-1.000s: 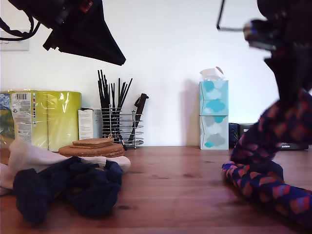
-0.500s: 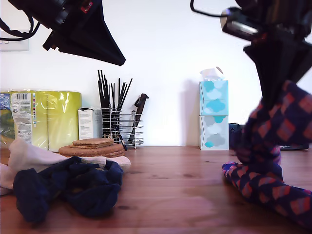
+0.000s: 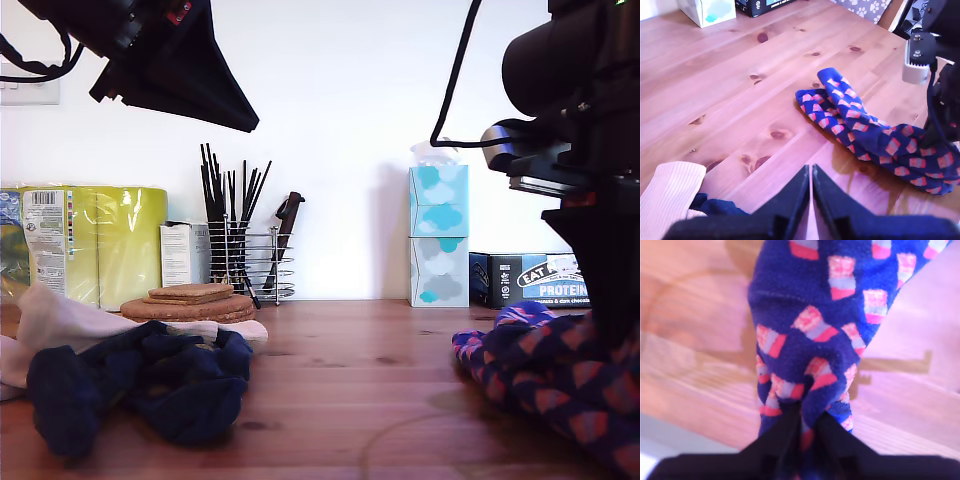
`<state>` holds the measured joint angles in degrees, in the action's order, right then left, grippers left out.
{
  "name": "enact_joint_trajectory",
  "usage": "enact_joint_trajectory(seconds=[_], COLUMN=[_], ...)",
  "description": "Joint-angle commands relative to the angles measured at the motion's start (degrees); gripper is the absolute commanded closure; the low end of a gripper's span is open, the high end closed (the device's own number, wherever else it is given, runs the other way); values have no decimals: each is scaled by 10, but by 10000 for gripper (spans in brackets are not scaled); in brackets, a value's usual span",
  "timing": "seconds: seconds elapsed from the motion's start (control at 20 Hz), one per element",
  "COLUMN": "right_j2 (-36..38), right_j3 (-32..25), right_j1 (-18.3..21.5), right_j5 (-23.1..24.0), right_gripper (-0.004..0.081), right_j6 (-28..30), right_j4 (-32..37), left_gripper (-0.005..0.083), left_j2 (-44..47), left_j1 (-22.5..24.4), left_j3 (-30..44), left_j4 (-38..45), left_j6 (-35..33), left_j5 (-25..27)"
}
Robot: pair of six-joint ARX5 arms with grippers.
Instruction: Pair up the socks based on colour and pattern, by placing each sock on top of its pair
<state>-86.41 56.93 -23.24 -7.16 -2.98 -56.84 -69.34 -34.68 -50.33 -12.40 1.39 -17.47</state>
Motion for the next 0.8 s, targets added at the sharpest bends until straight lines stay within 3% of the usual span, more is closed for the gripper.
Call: enact_joint_trajectory(seconds=[0.0, 0.2, 0.45, 0.55, 0.7, 0.75], right_j2=[-3, 21, 123, 165, 217, 228], right_j3=[-8, 16, 52, 53, 53, 53], right_j1=[0, -1, -4, -4, -4, -4], right_j5=[-4, -3, 19, 43, 45, 43], right_gripper=[432, 398, 409, 490, 769, 779], right_j6=[0, -3, -2, 0, 4, 8], right_j4=[-3, -26, -31, -32, -7, 3], left_gripper=[795, 795, 795, 795, 795, 795], left_j2=[6, 6, 6, 6, 6, 6], left_j1=[1, 1, 1, 8, 20, 25], left_j3=[7, 7, 7, 7, 7, 7], left_j4=[3, 3, 4, 0, -10, -13], left_j6=[2, 2, 1, 1, 1, 1], left_j5=[0, 0, 0, 0, 0, 0])
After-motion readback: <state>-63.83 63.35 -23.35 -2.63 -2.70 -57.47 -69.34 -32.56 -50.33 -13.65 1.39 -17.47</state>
